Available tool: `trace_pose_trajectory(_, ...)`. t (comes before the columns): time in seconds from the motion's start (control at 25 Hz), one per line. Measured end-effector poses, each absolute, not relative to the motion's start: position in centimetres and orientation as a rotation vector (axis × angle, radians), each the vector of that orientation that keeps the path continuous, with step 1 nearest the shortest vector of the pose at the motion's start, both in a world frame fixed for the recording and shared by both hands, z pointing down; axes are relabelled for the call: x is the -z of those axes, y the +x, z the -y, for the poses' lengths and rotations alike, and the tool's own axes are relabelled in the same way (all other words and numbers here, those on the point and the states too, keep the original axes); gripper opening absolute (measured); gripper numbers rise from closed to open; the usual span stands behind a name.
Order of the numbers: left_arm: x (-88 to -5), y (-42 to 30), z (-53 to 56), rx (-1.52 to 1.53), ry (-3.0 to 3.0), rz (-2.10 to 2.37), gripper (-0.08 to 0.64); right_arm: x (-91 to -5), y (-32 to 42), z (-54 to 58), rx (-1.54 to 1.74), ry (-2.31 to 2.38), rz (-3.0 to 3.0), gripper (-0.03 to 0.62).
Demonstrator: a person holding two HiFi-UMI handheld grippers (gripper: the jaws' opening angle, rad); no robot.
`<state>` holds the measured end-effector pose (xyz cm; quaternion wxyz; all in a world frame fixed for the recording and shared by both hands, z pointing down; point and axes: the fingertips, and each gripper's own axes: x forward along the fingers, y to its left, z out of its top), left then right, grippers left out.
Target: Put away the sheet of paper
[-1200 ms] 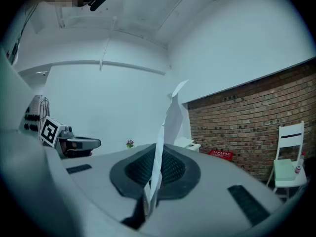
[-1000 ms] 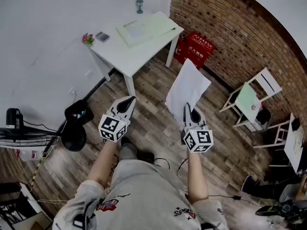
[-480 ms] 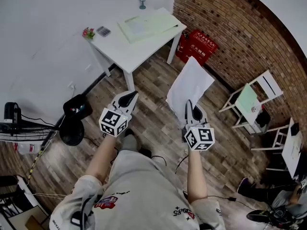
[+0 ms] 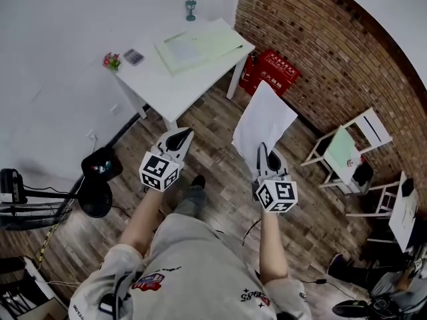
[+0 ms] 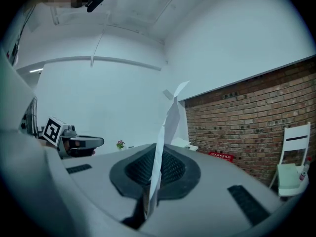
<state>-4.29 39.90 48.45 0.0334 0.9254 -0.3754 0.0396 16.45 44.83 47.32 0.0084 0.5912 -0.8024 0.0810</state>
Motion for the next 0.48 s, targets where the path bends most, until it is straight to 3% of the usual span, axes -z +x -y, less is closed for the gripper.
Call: trace_pose_trajectory(0.48,-47.5,-2.3,-22.5,-0.108,2.890,1.041,0.023,-46.1,17.3,-29.5,-0.263,1.927,2.429,-0.003)
